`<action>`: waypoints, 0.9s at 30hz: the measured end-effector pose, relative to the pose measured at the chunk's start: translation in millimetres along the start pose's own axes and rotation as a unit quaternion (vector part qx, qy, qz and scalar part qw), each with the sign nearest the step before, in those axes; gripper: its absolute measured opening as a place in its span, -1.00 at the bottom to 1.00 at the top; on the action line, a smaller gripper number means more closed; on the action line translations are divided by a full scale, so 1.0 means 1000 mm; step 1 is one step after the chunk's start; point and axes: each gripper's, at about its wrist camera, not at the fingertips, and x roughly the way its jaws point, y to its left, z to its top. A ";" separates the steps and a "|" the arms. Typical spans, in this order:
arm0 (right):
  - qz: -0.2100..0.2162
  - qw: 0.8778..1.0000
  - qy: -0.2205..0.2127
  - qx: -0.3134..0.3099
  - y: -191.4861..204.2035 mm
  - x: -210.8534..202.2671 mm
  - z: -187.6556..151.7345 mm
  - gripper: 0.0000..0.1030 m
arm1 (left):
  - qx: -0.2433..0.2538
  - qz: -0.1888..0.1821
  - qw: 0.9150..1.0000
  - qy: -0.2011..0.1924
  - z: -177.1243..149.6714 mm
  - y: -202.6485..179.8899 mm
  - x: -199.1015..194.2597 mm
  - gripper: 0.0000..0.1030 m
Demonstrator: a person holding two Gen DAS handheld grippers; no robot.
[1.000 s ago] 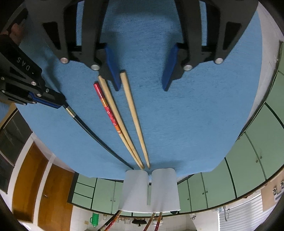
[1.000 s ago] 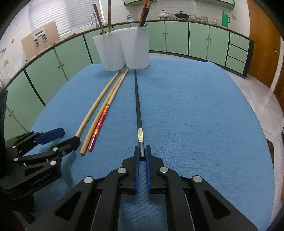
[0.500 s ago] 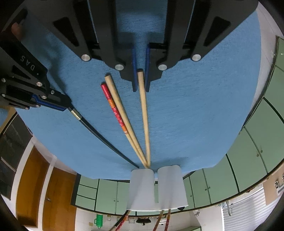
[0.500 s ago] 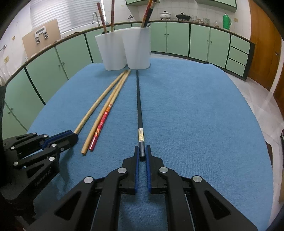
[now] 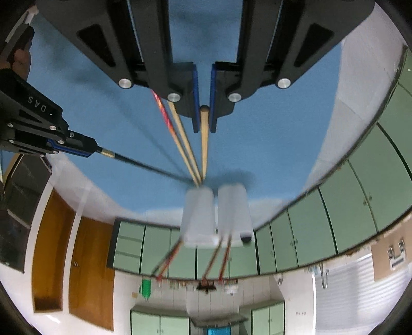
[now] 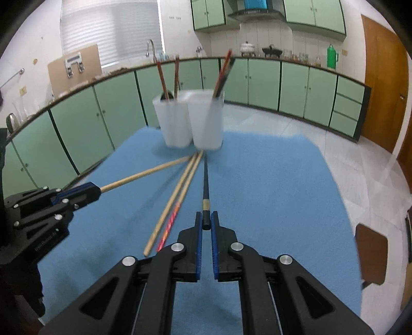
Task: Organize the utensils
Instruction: 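Carry the wooden chopstick with the left tool and drop it into the caddy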
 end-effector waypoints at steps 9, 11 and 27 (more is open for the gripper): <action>0.023 0.998 -0.053 -0.021 -0.001 -0.035 0.065 -0.88 | 0.005 -0.014 0.997 -0.073 0.058 0.009 -0.041 -0.89; 0.030 0.998 -0.060 -0.023 0.000 -0.039 0.081 -0.88 | 0.004 -0.021 0.996 -0.084 0.070 0.011 -0.045 -0.89; 0.094 0.991 -0.088 -0.039 0.001 -0.061 0.174 -0.88 | 0.011 -0.049 0.987 -0.154 0.137 0.020 -0.073 -0.89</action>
